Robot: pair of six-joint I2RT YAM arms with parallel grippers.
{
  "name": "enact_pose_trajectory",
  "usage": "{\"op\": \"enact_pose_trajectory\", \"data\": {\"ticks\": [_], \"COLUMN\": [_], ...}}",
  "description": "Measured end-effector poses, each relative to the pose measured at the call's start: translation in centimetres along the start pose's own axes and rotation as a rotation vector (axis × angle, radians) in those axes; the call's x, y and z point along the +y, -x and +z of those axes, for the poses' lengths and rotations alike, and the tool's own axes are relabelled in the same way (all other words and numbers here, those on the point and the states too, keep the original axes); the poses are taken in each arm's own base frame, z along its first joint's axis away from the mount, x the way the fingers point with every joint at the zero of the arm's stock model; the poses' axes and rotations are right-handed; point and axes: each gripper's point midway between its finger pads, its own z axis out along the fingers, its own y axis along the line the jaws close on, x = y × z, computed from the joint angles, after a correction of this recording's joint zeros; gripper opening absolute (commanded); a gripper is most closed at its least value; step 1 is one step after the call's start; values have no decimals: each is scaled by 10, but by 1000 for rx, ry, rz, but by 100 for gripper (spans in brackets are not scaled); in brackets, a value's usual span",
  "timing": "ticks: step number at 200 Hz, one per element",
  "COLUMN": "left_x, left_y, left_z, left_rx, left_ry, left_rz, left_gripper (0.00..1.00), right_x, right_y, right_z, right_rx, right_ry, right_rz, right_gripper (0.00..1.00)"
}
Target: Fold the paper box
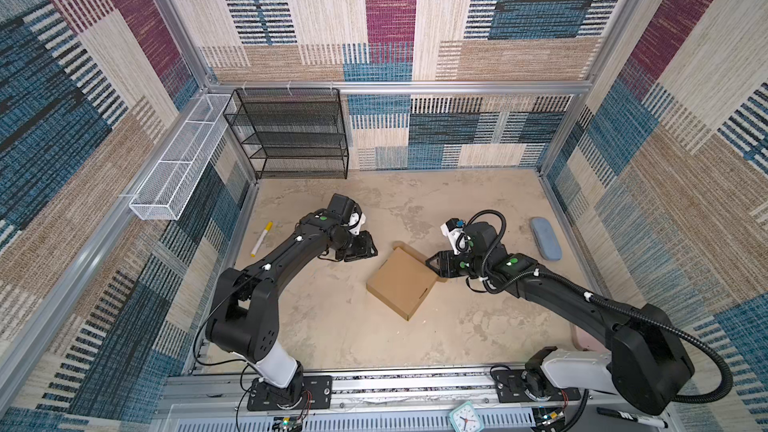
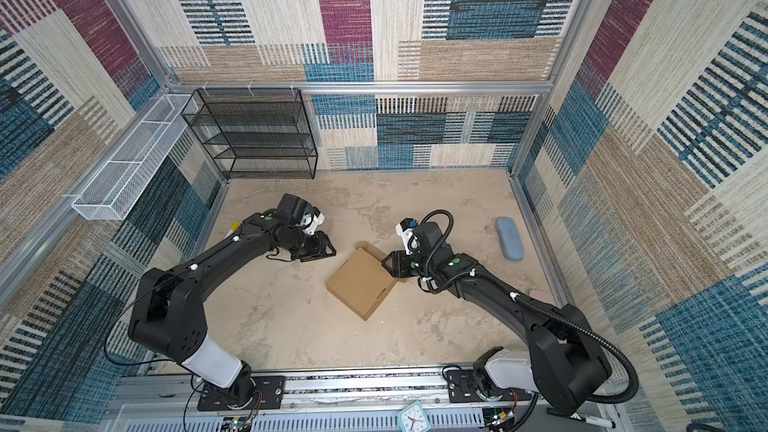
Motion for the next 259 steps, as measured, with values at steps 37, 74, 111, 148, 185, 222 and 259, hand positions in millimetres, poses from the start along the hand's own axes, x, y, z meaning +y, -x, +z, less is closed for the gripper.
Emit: {"op": "enact_pose_trajectory", "data": {"ticks": [37, 74, 111, 148, 185, 222, 259], "left_x": [6, 5, -5, -7, -13, -17, -23], "left_y": [0, 4, 3, -2, -1, -11, -15], "left_z": [13, 27, 34, 47, 52, 52, 54], "left_rx": [50, 86, 96, 127, 126, 122, 97], "left_ry": [-30, -92, -182, -240, -296, -337, -348], "left_rz": [-22, -46, -55, -81, -90, -102, -81], "left_gripper": [46, 50, 50, 50, 50, 49, 48], "right_x": [-4, -12, -9, -11, -8, -7, -7], "right_y": [-29, -63, -65, -66, -58, -60, -62], "right_z": [-14, -6, -2, 11, 21, 35, 39], "right_rx": [-13, 22, -9, -1, -11, 14, 27], "right_ry": [38, 95, 159, 193, 225, 255, 262], "right_rz": [74, 222, 304, 366, 388, 417, 423], "right_gripper": [55, 61, 62, 62, 62, 62, 61]}}
